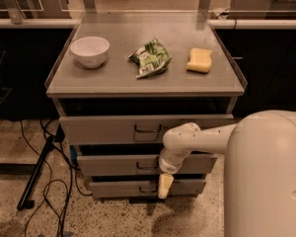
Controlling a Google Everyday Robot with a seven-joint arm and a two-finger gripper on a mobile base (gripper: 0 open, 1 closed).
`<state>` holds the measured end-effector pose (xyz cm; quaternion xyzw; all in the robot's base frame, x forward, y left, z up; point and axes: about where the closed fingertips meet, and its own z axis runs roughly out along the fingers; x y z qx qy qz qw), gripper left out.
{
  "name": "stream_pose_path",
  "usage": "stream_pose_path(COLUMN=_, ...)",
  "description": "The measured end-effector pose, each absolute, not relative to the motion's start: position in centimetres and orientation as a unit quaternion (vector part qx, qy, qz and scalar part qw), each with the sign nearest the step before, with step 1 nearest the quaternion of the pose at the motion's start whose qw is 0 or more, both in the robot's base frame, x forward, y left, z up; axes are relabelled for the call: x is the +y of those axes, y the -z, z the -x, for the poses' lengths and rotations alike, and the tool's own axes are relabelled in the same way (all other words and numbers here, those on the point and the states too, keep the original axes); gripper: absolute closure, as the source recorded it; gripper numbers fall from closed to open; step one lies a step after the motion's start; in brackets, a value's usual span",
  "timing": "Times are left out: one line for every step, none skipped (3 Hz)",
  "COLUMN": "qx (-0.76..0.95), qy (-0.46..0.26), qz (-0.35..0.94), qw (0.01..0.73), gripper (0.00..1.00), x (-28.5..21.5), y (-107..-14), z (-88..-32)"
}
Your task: Open middle drawer
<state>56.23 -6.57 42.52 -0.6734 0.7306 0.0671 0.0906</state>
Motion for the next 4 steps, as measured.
stream_pose_path(qx=0.728, qy=-0.068, qz=0.676, qw=0.086, gripper=0.00, x=-6.2, y=-41.7, z=-56.4)
stream_pose_path(qx=0.728, qy=-0.069, qz=0.676, qw=0.086, gripper=0.00, x=-6.1, y=-41.7, z=-56.4)
stream_pose_path(qx=0.734, qy=-0.079, qz=0.671, qw=0.067, gripper=0.00, x=-8.0, y=-42.6, z=-53.4)
stream_pose_path(qx=0.746, qy=-0.088, qz=0.658, qw=0.040, gripper=0.00, x=-11.2, y=-44.9, z=-48.5)
